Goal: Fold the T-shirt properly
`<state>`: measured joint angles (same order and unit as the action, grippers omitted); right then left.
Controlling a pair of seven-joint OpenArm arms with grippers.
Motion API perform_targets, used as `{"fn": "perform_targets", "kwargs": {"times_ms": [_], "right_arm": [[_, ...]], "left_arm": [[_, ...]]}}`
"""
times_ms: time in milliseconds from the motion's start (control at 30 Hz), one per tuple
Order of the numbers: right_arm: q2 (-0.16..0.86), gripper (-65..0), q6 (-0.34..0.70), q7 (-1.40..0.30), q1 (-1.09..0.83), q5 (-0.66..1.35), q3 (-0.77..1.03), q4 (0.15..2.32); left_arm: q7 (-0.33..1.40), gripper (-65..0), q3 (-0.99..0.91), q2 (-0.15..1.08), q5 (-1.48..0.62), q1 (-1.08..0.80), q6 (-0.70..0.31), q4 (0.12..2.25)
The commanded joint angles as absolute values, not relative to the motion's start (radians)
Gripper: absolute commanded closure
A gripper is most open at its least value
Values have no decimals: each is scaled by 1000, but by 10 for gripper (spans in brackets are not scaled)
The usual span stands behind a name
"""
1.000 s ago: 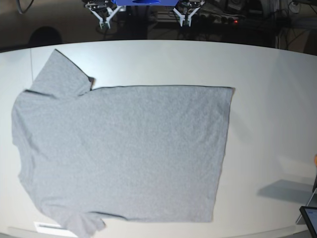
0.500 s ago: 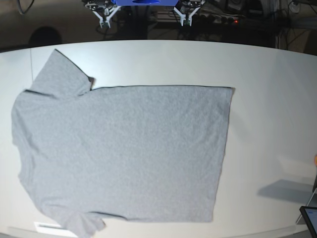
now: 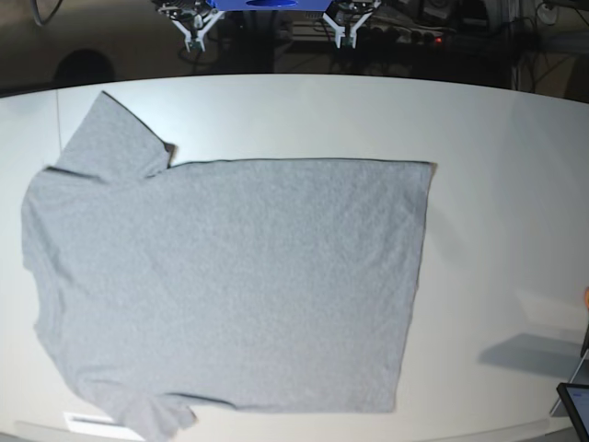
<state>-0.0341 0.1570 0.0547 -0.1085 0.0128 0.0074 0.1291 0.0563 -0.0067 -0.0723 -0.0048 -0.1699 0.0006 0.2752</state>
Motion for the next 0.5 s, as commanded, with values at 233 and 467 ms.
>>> {"fn": "perform_targets", "kwargs": {"times_ms": [233,467], "right_arm": [[-54,-621,191,59,-116,12,8,133],[-53,-165,191,24,-114,12,8,131]], "left_arm": [[50,-324,4,-74,-5,-183,4,282],[50,0,-4,-71,-5,-191,4,283]]}}
